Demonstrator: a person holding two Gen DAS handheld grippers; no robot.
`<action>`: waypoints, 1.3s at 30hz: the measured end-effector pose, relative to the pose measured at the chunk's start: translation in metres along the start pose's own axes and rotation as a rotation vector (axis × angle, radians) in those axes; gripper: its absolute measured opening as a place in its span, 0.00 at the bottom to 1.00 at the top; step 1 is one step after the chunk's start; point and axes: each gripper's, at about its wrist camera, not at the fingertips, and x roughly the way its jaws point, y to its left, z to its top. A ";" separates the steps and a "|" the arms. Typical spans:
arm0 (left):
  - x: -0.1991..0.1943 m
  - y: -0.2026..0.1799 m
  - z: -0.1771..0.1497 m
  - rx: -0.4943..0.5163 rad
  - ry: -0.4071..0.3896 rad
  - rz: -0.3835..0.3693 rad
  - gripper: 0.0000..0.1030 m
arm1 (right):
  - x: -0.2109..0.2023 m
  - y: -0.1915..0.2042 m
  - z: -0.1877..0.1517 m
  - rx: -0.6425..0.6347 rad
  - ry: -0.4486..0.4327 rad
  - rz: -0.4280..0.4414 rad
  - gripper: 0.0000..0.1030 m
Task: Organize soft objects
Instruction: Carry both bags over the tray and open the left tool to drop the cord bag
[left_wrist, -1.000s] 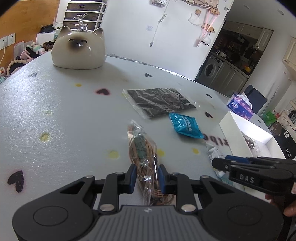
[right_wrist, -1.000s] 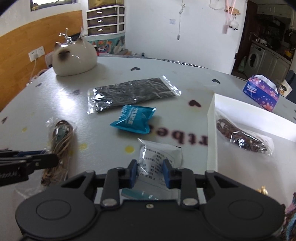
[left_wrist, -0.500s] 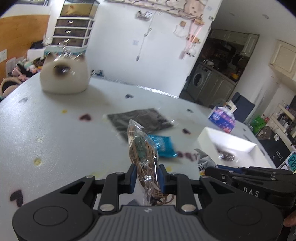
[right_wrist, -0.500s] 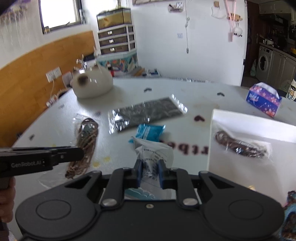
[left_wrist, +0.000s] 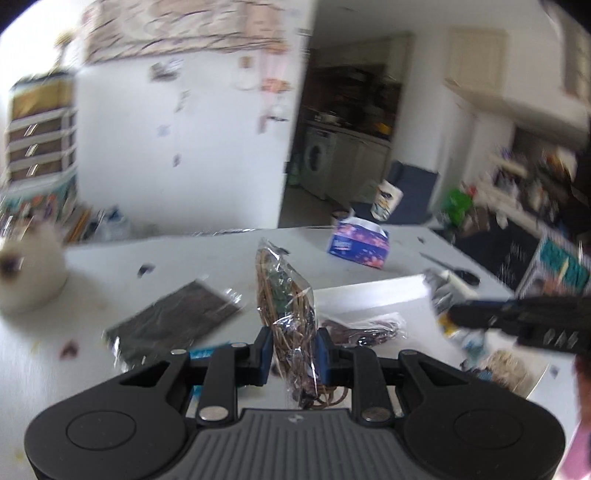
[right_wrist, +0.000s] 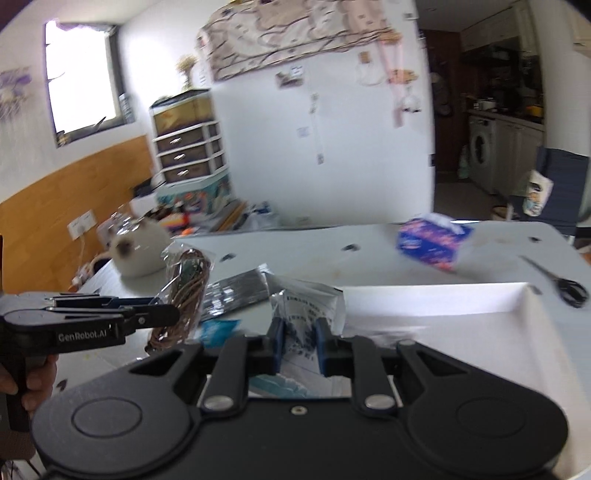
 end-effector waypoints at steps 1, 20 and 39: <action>0.007 -0.009 0.004 0.049 0.004 0.012 0.25 | -0.004 -0.010 0.001 0.009 -0.007 -0.013 0.18; 0.139 -0.122 0.006 0.805 0.169 -0.387 0.26 | -0.022 -0.155 -0.019 0.158 0.021 -0.241 0.18; 0.171 -0.095 -0.014 0.863 0.303 -0.412 0.53 | 0.042 -0.185 -0.028 0.142 0.155 -0.280 0.18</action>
